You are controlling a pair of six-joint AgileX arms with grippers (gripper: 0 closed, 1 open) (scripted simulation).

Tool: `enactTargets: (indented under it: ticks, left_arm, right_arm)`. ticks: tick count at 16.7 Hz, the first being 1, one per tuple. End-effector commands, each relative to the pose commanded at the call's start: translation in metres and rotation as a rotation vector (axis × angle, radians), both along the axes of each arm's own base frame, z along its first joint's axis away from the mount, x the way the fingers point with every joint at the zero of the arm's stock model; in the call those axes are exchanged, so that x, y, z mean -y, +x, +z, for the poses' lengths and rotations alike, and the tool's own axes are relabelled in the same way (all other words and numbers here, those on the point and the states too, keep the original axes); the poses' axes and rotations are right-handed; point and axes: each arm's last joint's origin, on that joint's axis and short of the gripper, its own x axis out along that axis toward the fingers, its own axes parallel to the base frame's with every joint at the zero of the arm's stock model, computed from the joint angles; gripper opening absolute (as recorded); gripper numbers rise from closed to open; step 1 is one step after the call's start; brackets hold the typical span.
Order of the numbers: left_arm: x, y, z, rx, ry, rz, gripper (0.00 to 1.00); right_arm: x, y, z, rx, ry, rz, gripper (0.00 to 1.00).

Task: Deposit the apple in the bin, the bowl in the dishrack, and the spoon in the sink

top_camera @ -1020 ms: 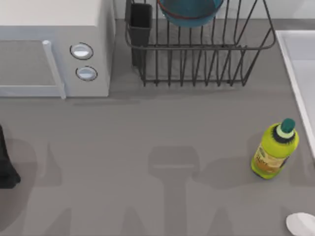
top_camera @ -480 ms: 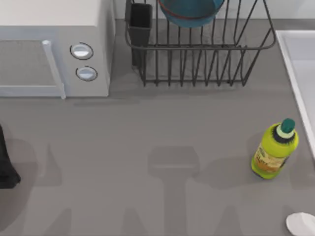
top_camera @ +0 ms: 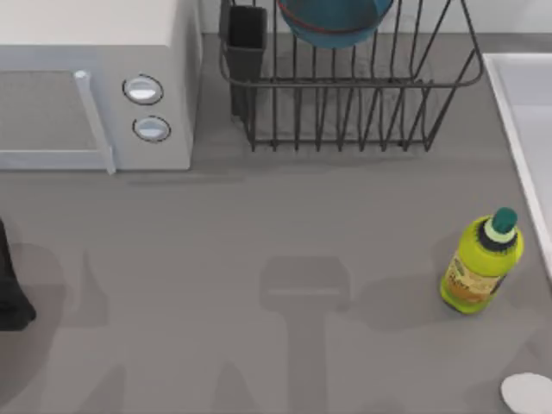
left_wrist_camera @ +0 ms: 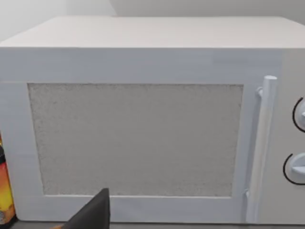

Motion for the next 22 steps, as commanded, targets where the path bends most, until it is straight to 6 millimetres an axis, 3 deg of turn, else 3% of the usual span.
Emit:
enactTargets:
  ticks: [5, 11, 19, 22]
  left_arm:
    - [0.000, 0.000, 0.000, 0.000, 0.000, 0.000, 1.00]
    - [0.000, 0.000, 0.000, 0.000, 0.000, 0.000, 1.00]
    - [0.000, 0.000, 0.000, 0.000, 0.000, 0.000, 1.00]
    - [0.000, 0.000, 0.000, 0.000, 0.000, 0.000, 1.00]
  right_arm:
    - [0.002, 0.026, 0.002, -0.430, -0.270, 0.396, 1.00]
    - [0.006, 0.053, 0.004, -0.737, -0.336, 0.752, 1.00]
    - [0.006, 0.057, 0.004, -0.779, -0.332, 0.799, 1.00]
    - [0.006, 0.060, -0.012, -0.786, -0.328, 0.797, 1.00]
